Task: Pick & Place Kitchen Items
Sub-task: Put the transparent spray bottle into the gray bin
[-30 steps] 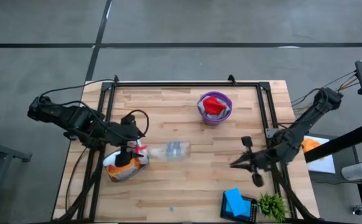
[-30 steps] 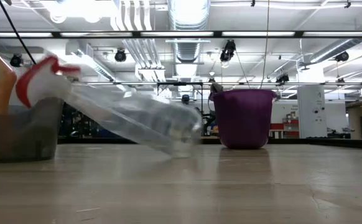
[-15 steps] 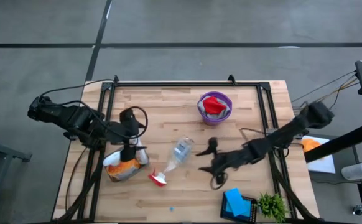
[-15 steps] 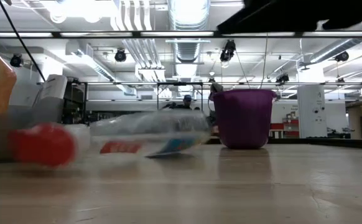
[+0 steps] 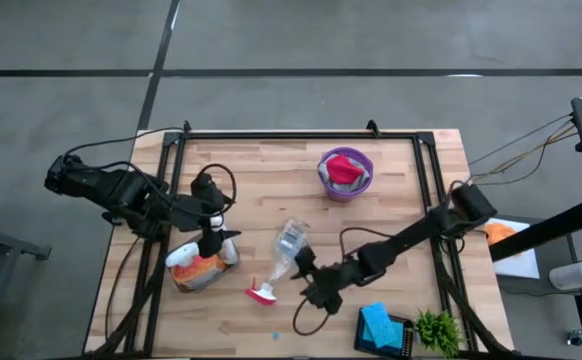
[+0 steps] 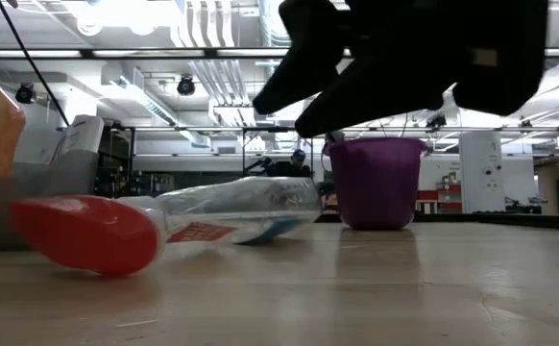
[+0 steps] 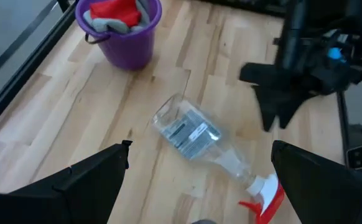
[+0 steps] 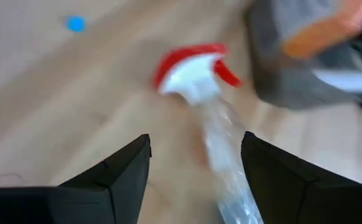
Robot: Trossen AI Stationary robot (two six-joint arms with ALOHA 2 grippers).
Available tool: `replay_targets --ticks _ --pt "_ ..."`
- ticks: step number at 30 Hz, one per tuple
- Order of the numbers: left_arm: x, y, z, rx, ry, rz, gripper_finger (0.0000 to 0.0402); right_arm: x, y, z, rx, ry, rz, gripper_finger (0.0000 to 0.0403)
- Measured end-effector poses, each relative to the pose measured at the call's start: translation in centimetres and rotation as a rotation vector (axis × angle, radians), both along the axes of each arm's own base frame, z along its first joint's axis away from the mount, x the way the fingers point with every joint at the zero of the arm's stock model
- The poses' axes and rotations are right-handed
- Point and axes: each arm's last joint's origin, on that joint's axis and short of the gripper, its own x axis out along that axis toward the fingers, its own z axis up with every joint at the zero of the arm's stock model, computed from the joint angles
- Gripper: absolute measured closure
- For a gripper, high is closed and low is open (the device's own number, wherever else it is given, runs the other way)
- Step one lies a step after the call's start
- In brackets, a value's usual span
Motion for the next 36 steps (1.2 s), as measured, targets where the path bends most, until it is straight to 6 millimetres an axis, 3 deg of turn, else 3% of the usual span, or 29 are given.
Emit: replay_targets --ticks 5,18,20,23,28,29,33,36 --pt "-0.2 0.1 -0.2 0.005 0.034 0.007 0.0002 1.3 0.2 0.1 0.007 0.035 0.058 0.0179" --pt "1.2 -0.1 -0.7 0.143 0.015 0.029 0.0014 1.2 -0.1 0.6 0.015 0.036 0.041 0.0234" --pt "1.8 -0.3 -1.0 0.191 0.029 -0.015 0.0043 1.2 -0.1 0.6 0.019 0.043 0.035 0.0247" --pt "2.9 -0.7 -1.5 0.242 0.042 -0.066 0.0126 1.1 -0.2 0.4 0.020 0.057 0.029 0.0267" --pt "5.0 -1.4 -2.9 0.349 0.088 -0.163 0.0346 0.9 -0.2 0.2 0.029 0.081 0.017 0.0307" --pt "5.4 -1.5 -3.0 0.362 0.085 -0.175 0.0373 0.9 -0.3 0.2 0.031 0.083 0.014 0.0316" --pt "7.0 -2.1 -3.6 0.375 0.036 -0.245 0.0390 0.8 -0.1 0.1 0.064 0.104 0.045 0.0352" --pt "8.0 -2.5 -3.9 0.374 -0.116 -0.276 0.0398 0.7 0.1 0.1 0.123 0.131 0.097 0.0378"
